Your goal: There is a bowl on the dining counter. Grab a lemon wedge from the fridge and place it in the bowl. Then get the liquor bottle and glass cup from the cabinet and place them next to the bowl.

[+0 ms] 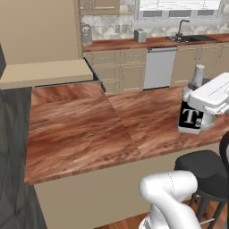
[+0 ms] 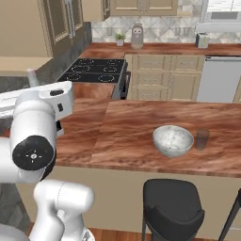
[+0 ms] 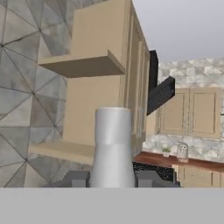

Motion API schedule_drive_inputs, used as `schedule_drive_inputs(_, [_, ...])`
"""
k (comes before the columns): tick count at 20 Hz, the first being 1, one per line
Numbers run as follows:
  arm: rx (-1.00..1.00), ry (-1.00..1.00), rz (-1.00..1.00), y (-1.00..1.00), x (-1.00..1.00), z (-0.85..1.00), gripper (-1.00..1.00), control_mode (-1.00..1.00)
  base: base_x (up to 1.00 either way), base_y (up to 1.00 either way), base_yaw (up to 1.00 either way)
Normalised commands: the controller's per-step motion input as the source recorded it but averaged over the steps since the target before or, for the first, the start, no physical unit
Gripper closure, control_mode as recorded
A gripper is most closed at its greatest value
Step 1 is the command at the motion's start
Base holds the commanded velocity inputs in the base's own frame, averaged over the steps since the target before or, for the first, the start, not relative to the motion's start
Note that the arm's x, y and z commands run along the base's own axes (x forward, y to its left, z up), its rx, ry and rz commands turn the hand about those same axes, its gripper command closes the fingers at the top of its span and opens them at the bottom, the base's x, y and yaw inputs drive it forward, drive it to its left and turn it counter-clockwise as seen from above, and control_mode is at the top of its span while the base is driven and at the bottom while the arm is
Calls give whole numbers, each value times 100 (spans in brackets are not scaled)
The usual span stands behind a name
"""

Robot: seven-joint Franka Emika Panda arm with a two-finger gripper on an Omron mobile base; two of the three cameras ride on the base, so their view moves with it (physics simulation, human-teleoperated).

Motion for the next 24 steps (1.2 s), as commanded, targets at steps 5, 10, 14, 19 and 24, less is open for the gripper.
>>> schedule_drive_inputs(5, [-4, 3, -52, -14, 99, -47, 100, -100, 0, 0, 0])
schedule_drive_inputs(10, [-2, 4, -34, -34, 99, -62, 100, -100, 0, 0, 0])
schedule_drive_inputs(14, [0, 2, -29, -55, 83, -59, 100, -100, 0, 0, 0])
schedule_drive_inputs(19, [0, 5, -30, -37, 77, -43, 100, -100, 0, 0, 0])
schedule_drive_inputs(24, [0, 6, -28, -49, 71, -45, 100, -100, 0, 0, 0])
